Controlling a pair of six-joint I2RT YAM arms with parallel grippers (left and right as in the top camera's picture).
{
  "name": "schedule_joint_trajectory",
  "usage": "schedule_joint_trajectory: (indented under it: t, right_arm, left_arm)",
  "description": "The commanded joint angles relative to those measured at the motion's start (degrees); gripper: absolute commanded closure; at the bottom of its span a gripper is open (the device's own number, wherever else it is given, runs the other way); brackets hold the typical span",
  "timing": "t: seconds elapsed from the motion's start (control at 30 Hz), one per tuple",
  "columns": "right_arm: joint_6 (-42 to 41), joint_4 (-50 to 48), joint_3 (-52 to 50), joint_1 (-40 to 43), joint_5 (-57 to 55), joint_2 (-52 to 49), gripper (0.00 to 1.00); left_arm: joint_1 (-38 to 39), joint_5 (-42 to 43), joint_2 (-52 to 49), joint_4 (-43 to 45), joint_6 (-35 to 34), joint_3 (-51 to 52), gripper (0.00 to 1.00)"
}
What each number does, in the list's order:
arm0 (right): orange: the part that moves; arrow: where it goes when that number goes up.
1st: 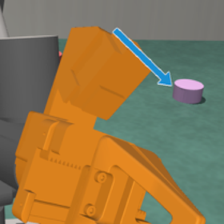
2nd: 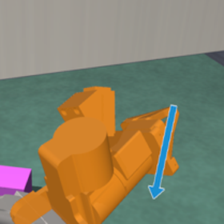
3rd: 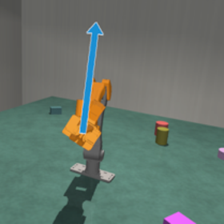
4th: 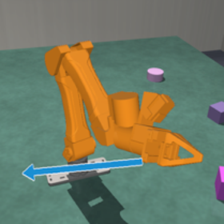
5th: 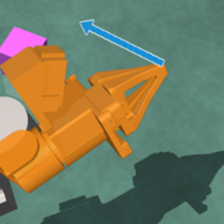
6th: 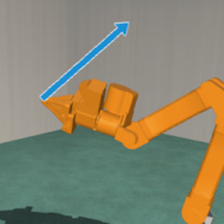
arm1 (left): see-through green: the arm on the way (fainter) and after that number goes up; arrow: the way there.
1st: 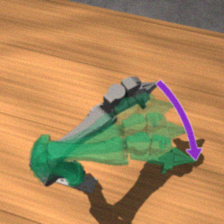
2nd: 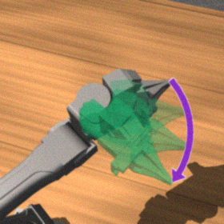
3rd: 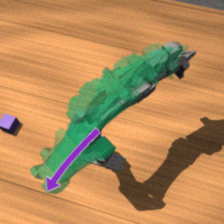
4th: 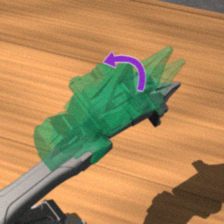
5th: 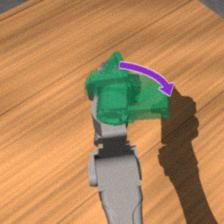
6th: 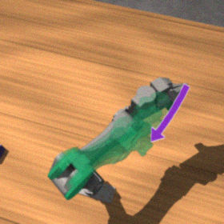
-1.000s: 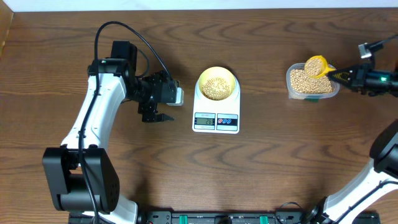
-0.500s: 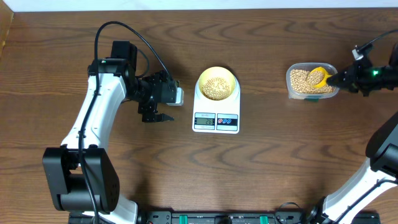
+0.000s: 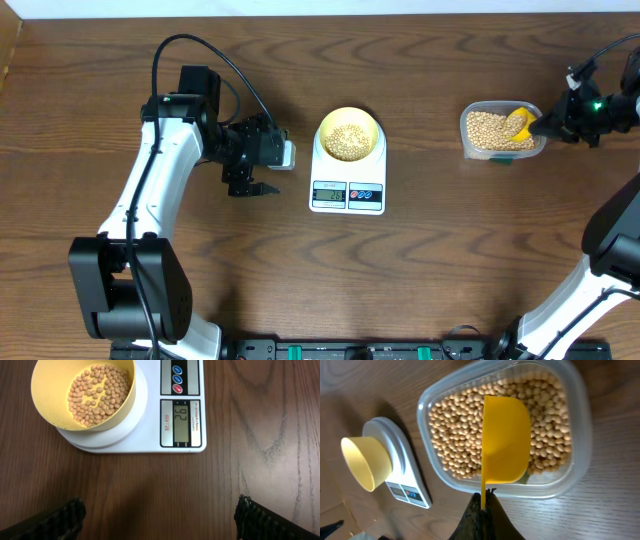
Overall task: Scoop item into bowl and weigh 50g on scale
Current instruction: 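Lift the filled yellow scoop up out of the soybean tub, then carry the filled scoop left over the yellow bowl on the scale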
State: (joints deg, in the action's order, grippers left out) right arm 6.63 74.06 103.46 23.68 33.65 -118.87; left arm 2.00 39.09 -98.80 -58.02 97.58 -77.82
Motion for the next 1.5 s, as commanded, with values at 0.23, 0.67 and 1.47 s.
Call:
schedule_joint_trajectory:
  t: [0.23, 0.67, 1.47]
  right_arm:
    - [0.37, -0.57, 1.18, -0.81, 1.53, 1.86, 0.99]
    - [9.46, 1.55, 1.16, 3.28, 11.56, 1.86, 0.99]
    - [17.9, 3.93, 0.66, 1.92, 30.01, 1.86, 0.99]
  left_arm:
    - [0.11, 0.94, 0.0, -0.13, 0.76, -0.04, 0.02]
    - [0.11, 0.94, 0.0, -0.13, 0.76, -0.07, 0.02]
    - [0.11, 0.94, 0.0, -0.13, 0.76, -0.04, 0.02]
